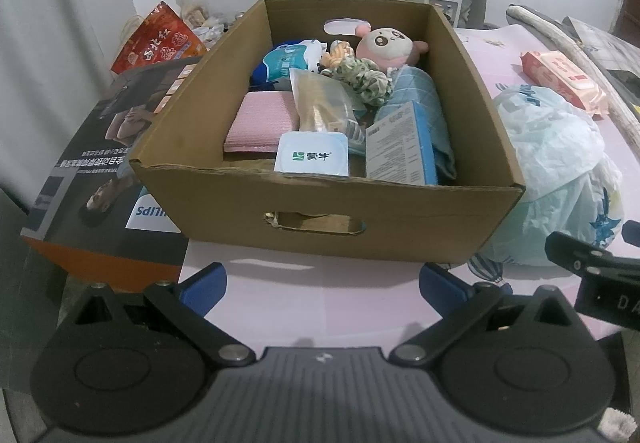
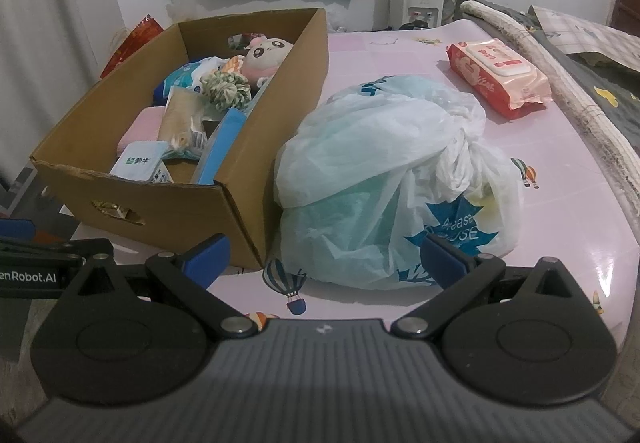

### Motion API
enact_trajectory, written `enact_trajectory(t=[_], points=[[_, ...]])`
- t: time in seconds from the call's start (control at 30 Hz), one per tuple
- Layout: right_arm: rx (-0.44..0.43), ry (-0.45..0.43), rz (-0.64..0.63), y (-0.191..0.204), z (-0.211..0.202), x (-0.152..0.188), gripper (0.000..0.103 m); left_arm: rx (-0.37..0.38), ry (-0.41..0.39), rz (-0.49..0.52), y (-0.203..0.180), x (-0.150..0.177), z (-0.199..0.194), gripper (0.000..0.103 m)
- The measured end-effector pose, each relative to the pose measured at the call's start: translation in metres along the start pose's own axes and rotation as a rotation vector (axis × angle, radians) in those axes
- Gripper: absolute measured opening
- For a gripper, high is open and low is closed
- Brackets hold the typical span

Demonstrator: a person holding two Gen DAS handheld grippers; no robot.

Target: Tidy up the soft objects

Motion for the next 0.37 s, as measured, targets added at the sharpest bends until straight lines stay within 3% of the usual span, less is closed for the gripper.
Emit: enact_trajectory(t=[0.37], points=[[-0.001, 0.002, 0.000, -0.0001, 0.0006, 0.0000, 0.102, 0.002, 0.000, -0.001, 0.0005, 0.0002, 0.0001, 0.103]])
Point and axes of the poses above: each gripper's, at about its wrist camera, not at the fingertips, and z roughly the way its jaws point, y to its left, x to its underside, the point moved 3 cm from there along z, roughly the way its jaws point, and after that the axes turned 7 degrees about -x, right-handed, at the moved point
